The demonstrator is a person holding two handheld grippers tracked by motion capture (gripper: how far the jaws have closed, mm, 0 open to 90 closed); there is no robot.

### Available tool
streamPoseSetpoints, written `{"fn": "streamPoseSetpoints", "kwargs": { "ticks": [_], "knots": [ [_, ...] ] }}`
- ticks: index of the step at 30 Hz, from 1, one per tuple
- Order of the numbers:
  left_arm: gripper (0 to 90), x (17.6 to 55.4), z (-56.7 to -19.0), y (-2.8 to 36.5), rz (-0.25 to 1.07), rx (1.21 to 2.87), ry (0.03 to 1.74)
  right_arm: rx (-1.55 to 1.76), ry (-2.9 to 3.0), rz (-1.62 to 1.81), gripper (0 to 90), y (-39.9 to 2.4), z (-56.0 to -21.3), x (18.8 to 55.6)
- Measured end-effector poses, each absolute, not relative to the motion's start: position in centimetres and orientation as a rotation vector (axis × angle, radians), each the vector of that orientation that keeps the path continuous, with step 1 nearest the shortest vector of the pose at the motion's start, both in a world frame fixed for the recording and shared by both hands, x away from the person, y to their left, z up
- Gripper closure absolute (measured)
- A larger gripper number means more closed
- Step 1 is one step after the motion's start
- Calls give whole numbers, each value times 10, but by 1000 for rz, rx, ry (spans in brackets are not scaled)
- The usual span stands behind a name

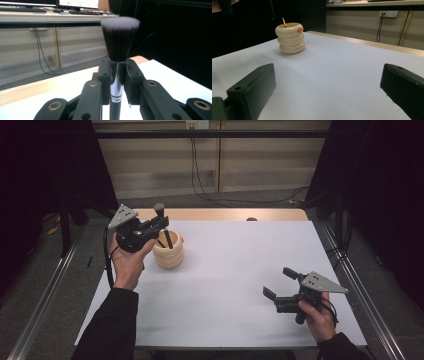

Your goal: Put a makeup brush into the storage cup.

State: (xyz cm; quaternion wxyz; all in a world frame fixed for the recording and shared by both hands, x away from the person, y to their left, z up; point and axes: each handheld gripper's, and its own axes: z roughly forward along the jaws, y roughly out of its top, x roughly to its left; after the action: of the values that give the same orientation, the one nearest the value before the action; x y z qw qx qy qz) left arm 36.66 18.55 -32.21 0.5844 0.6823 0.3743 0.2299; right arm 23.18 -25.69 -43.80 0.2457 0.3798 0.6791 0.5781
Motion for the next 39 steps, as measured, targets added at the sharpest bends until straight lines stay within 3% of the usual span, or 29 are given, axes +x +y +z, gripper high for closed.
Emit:
{"fn": "streamPoseSetpoints", "kwargs": {
  "ticks": [19, 39],
  "knots": [
    [776, 400, -341, 195, 592, 1618, 927, 1043, 1855, 1587, 0, -255, -440, 231],
    [775, 406, -376, 192, 587, 1655, 938, 1041, 1866, 1585, 0, -257, -443, 231]
  ]
}}
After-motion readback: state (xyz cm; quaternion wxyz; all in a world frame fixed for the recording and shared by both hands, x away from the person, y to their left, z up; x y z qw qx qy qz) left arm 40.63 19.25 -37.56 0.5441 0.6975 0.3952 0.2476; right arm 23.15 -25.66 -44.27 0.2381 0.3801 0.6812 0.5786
